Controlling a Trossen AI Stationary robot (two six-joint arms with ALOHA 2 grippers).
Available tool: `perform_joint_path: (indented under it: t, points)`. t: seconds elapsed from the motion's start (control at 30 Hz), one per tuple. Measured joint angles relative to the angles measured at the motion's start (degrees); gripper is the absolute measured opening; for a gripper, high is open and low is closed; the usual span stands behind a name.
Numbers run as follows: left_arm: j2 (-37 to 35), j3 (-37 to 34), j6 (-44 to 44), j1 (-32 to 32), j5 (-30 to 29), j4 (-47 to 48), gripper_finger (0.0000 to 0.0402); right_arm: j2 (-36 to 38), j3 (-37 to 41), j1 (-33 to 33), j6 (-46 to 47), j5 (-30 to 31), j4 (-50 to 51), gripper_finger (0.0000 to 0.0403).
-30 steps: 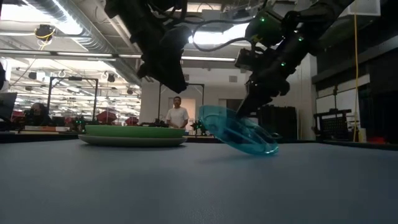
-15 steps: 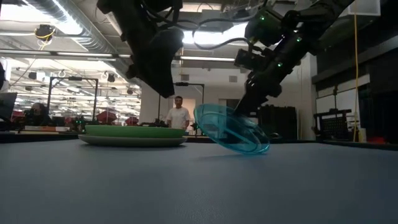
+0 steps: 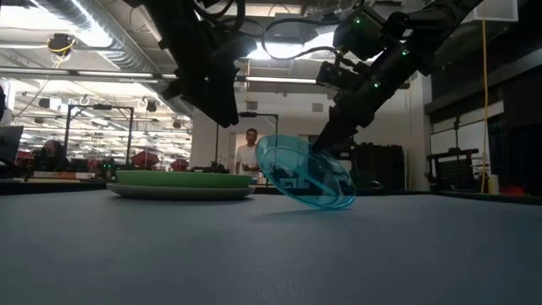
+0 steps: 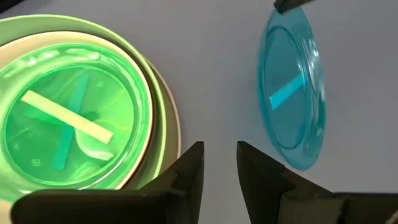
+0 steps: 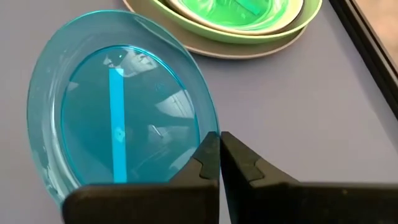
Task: Stack plastic plates
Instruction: Stack the blue plate on top of the light green plate
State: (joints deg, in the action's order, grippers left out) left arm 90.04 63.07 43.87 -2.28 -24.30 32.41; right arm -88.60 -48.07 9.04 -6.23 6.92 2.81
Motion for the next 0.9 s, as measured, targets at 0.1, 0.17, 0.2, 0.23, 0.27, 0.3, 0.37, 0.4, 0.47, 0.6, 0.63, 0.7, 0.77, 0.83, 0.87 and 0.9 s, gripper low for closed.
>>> perform_joint_path:
  t: [0.1, 0.17, 0.2, 0.23, 0.27, 0.3, 0.37, 0.4, 0.47, 0.6, 0.63, 0.7, 0.77, 0.83, 0.87, 0.9]
  points:
    - [0.0, 0.0, 1.1, 0.0, -1.1, -0.3, 0.0089, 0.0, 0.0, 0.0, 1.5, 0.0, 0.0, 0.0000]
    - [0.0, 0.0, 1.2, 0.0, -1.1, -1.1, 0.0089, 0.0, 0.0, 0.0, 1.6, 0.0, 0.0, 0.0000]
    - [0.0, 0.0, 1.2, 0.0, -1.2, -1.7, 0.0089, 0.0, 0.0, 0.0, 1.6, 0.0, 0.0, 0.0000]
    - [0.0, 0.0, 1.2, 0.0, -1.2, -2.4, 0.0089, 0.0, 0.0, 0.0, 1.7, 0.0, 0.0, 0.0000]
    - [0.0, 0.0, 1.2, 0.0, -1.2, -3.2, 0.0089, 0.0, 0.0, 0.0, 1.7, 0.0, 0.0, 0.0000]
    - [0.0, 0.0, 1.2, 0.0, -1.2, -3.9, 0.0089, 0.0, 0.0, 0.0, 1.7, 0.0, 0.0, 0.0000]
    - [0.0, 0.0, 1.3, 0.0, -1.2, -4.8, 0.0089, 0.0, 0.0, 0.0, 1.7, 0.0, 0.0, 0.0000]
    - [0.0, 0.0, 1.3, 0.0, -1.2, -5.2, 0.0089, 0.0, 0.0, 0.0, 1.7, 0.0, 0.0, 0.0000]
    - [0.0, 0.0, 1.2, 0.0, -1.2, -5.7, 0.0089, 0.0, 0.0, 0.0, 1.7, 0.0, 0.0, 0.0000]
    - [1.9, 0.0, 3.5, -0.4, -1.3, -6.7, 0.0089, 0.0, 0.0, 0.0, 1.7, 0.0, 0.0, 0.0000]
    - [2.7, 0.0, 3.7, -0.6, -1.3, -7.0, 0.0089, 0.0, 0.0, 0.0, 1.7, 0.0, 0.0, 0.0000]
    - [4.5, 0.0, 3.8, -1.0, -1.3, -7.6, 0.0089, 0.0, 0.0, 0.0, 1.7, 0.0, 0.0, 0.0000]
    - [6.2, 0.0, 3.8, -1.4, -1.3, -8.9, 0.0089, 0.0, 0.0, 0.0, 1.7, 0.0, 0.1, 0.0000]
    - [7.5, 0.0, 3.8, -1.6, -1.3, -10.2, 0.0089, 0.0, 0.0, 0.0, 1.7, -0.1, 0.1, 0.0000]
    - [8.0, 0.0, 3.8, -1.7, -1.3, -10.7, 0.0089, 0.0, 0.0, 0.0, 1.7, -0.1, 0.1, 0.0000]
    - [8.4, 0.0, 3.8, -1.7, -1.3, -11.5, 0.0089, 0.0, 0.0, 0.0, 1.7, 0.0, 0.1, 0.0000]
